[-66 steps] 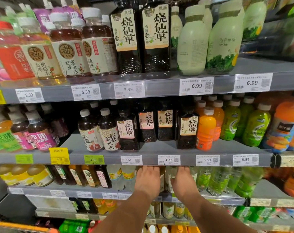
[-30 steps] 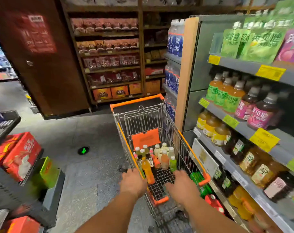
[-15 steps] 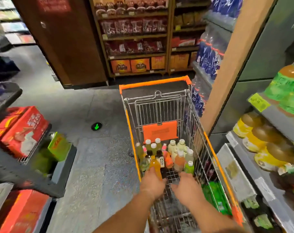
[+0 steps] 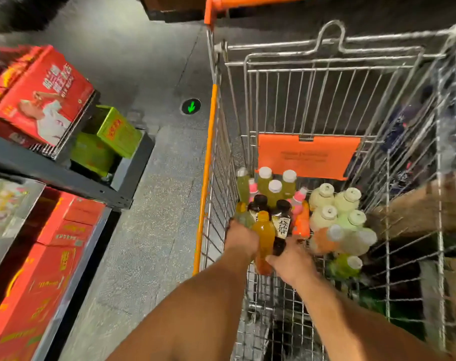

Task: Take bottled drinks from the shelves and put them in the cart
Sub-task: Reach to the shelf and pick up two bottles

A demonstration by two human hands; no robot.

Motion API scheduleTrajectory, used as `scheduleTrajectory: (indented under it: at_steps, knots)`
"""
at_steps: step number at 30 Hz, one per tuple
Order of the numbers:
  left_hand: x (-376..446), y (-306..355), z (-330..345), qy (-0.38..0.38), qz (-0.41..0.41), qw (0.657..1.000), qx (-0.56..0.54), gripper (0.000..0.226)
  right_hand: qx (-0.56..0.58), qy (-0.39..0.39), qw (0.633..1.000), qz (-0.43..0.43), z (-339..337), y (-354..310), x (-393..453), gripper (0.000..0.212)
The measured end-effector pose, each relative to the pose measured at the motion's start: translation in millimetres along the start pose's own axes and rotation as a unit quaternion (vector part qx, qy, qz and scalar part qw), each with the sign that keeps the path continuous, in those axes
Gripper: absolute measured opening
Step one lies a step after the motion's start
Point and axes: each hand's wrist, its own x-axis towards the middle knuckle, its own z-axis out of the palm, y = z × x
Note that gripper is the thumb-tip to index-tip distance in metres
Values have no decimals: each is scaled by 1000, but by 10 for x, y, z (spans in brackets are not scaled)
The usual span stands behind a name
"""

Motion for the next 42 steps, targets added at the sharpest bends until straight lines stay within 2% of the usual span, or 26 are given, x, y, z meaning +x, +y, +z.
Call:
scheduleTrajectory:
  at_steps: [4,5,7,9,10,12,13,14,16,19,23,28,33,36,38,41,42]
  knots:
    - [255,24,374,74,-30,997,-17,41,37,-25,998,34,349,138,510,24]
    - [289,43,459,94,-43,995,-13,47,81,-37,995,44,415,162,597,26]
    - [327,72,574,124,-83,988,-22,59,163,-32,982,85,522,174,725,51]
    - [349,53,636,133,-103,985,-28,51,190,-14,976,103,581,190,830,59]
    - [363,22,661,135,-101,985,-28,43,186,0,976,109,595,181,861,53]
    - [404,-72,706,149,-82,984,-44,35,133,17,988,72,578,187,894,25]
    - [432,-125,731,149,-71,985,-58,36,114,21,992,57,565,185,900,10]
    - [460,-182,751,136,-72,985,-82,41,110,18,993,44,569,196,911,7]
    - [489,-272,757,91,-90,983,-132,54,129,10,991,24,555,200,870,20]
    - [514,-336,733,71,-79,989,-108,60,168,10,986,16,505,275,818,32]
    - [444,-242,699,41,-35,998,-16,28,189,26,982,7,382,396,722,49]
    - [145,-138,631,20,37,996,-83,35,195,93,976,-4,105,367,489,57]
    - [-239,176,153,-1,132,989,-63,27,199,205,958,-27,-258,218,-64,57]
    - [-491,336,-223,-8,181,982,-52,23,255,225,940,-29,-419,42,-460,59]
    - [-710,418,-513,-16,236,971,-46,15,250,271,929,-25,-517,-110,-806,49]
    - [-1056,493,-915,-75,332,940,-29,33,246,328,912,-8,-652,-360,-1462,41]
    - [-1193,495,-1067,-80,353,932,-15,29,258,349,901,-10,-671,-440,-1697,42]
